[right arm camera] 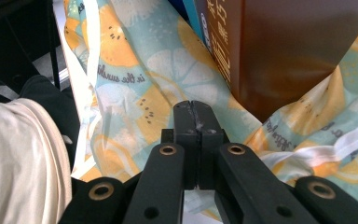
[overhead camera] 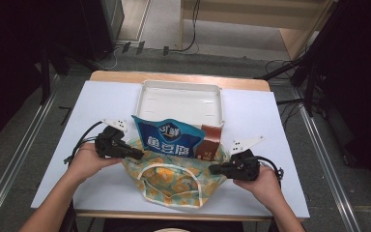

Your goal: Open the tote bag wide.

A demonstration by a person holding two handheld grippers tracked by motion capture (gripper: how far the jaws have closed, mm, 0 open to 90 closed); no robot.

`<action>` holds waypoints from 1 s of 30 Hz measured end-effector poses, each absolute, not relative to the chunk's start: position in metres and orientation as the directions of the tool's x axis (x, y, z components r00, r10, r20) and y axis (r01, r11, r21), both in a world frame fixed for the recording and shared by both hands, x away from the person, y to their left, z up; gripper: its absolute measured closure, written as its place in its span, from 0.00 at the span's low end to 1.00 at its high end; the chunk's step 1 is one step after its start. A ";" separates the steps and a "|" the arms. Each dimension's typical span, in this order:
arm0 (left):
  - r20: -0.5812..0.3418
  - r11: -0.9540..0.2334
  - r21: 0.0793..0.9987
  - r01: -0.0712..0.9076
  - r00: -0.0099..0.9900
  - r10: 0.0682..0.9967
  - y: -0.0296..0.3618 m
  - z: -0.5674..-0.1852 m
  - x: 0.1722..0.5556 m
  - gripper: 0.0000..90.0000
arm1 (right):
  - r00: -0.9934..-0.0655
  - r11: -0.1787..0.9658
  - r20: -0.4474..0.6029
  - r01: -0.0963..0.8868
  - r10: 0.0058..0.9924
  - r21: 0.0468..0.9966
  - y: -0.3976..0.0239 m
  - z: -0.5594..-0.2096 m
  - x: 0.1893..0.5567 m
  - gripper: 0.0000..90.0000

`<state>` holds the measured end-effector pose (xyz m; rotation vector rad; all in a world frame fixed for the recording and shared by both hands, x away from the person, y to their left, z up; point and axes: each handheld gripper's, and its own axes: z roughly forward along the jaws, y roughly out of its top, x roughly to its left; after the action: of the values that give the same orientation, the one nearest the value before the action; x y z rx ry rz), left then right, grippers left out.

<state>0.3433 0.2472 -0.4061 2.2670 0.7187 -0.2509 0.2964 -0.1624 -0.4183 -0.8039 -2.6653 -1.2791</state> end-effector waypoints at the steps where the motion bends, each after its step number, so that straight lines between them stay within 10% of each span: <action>1: -0.383 -0.574 0.590 0.568 0.823 0.421 0.247 -0.406 0.343 1.00 | -0.860 0.514 0.286 0.488 0.423 0.705 -0.162 -0.418 0.296 1.00; 30: -0.395 -0.546 0.655 0.522 0.853 0.340 0.264 -0.391 0.298 1.00 | -0.858 0.442 0.238 0.450 0.456 0.776 -0.143 -0.394 0.293 1.00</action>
<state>0.2984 0.2637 -0.3908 2.1993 0.6226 -0.2809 0.2932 -0.1425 -0.3940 -0.8393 -2.6725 -1.4360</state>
